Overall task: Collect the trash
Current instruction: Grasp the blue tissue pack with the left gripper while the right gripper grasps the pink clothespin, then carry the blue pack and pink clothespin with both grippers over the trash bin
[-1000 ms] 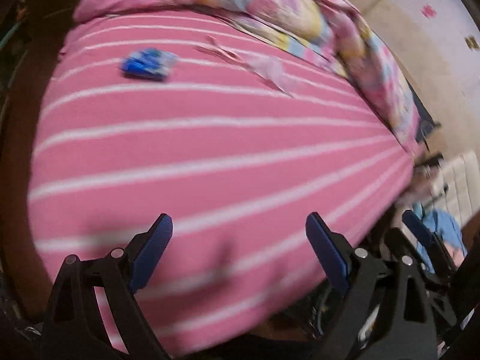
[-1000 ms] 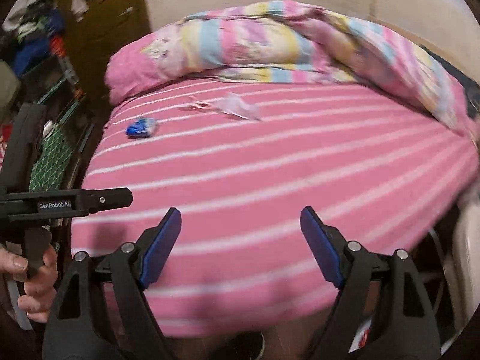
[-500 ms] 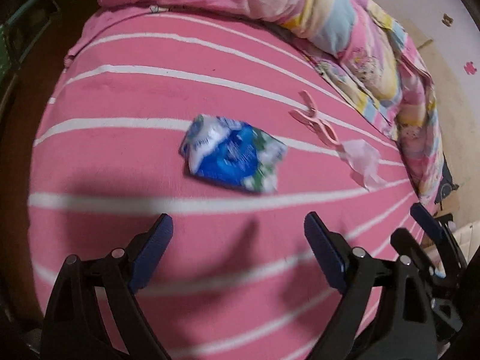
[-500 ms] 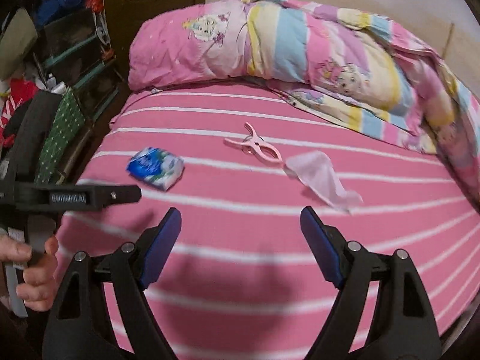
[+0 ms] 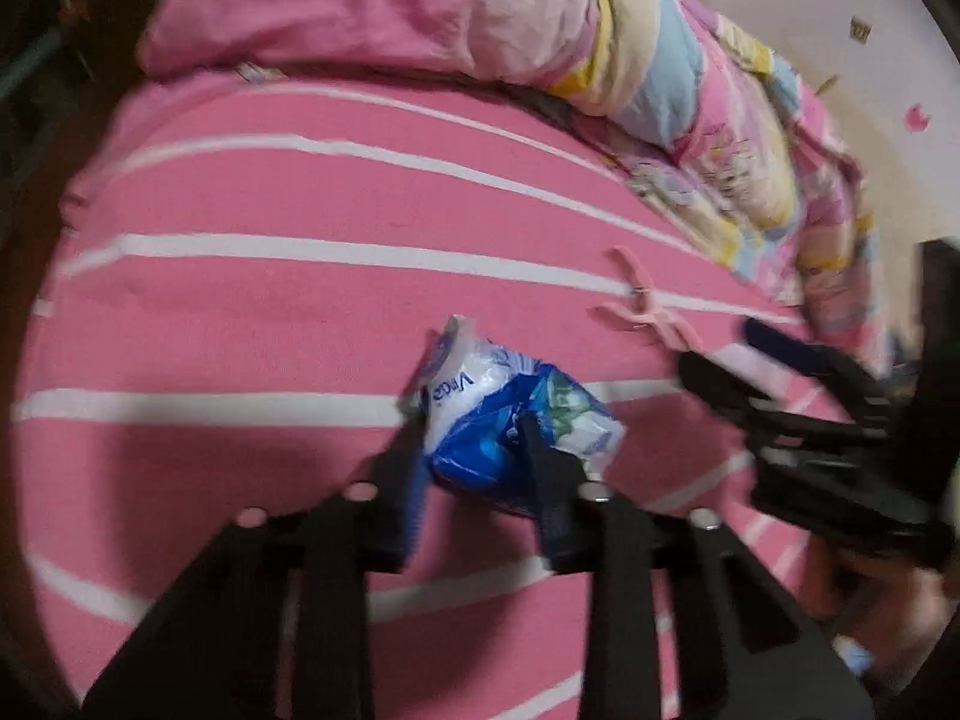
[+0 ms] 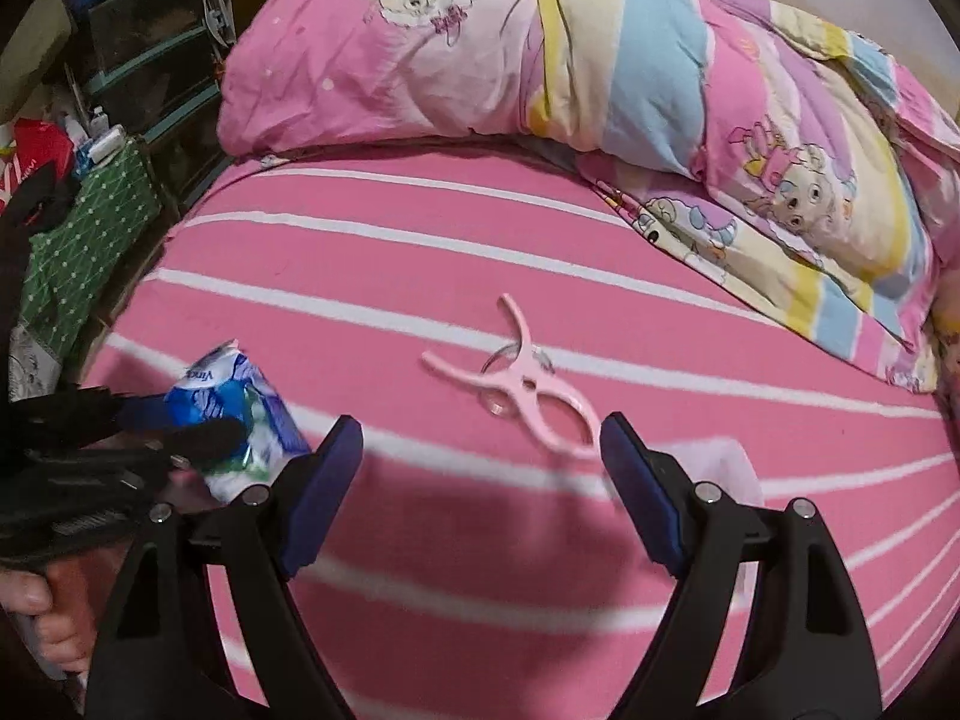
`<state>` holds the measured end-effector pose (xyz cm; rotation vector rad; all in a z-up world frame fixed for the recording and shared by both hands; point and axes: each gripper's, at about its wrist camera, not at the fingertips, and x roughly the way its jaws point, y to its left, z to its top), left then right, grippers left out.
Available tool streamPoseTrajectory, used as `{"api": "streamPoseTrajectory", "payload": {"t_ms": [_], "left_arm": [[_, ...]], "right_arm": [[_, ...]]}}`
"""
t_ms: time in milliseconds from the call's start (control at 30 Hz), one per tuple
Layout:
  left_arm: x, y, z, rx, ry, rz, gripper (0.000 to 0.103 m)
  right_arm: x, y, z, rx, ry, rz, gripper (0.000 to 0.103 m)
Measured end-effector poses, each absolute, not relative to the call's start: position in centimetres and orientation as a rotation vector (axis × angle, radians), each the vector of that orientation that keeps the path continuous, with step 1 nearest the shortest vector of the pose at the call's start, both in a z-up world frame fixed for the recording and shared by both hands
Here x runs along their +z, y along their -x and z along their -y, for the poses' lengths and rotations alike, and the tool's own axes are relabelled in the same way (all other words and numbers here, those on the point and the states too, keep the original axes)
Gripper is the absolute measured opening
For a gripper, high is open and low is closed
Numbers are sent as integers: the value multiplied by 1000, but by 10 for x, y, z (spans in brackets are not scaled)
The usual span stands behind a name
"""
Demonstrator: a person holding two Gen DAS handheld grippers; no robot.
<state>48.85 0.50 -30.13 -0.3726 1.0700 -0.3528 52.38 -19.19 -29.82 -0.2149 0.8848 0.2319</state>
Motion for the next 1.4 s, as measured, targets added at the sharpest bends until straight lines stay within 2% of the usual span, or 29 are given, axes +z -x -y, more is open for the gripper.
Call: {"api": "streamPoseTrajectory", "payload": {"t_ms": [200, 300, 467, 733, 967, 1167, 1400], "left_arm": [[-301, -497, 1, -390, 340, -1087, 20], [-302, -501, -1, -410, 367, -1100, 19], [-301, -502, 6, -433, 395, -1107, 18], [-296, -475, 7, -435, 389, -1100, 18], [-279, -432, 6, -454, 344, -1063, 17], [-247, -368, 22, -498, 366, -1054, 17], [-204, -280, 73, -597, 314, -1053, 17]], "right_arm": [[-323, -560, 189, 217, 258, -957, 79], [-332, -567, 192, 253, 206, -993, 70], [-331, -559, 194, 274, 128, -1007, 32], [-322, -515, 208, 249, 34, -970, 32], [-287, -429, 218, 258, -43, -930, 32], [-263, -369, 221, 253, -75, -917, 32], [-221, -251, 249, 179, -122, -858, 32]]}}
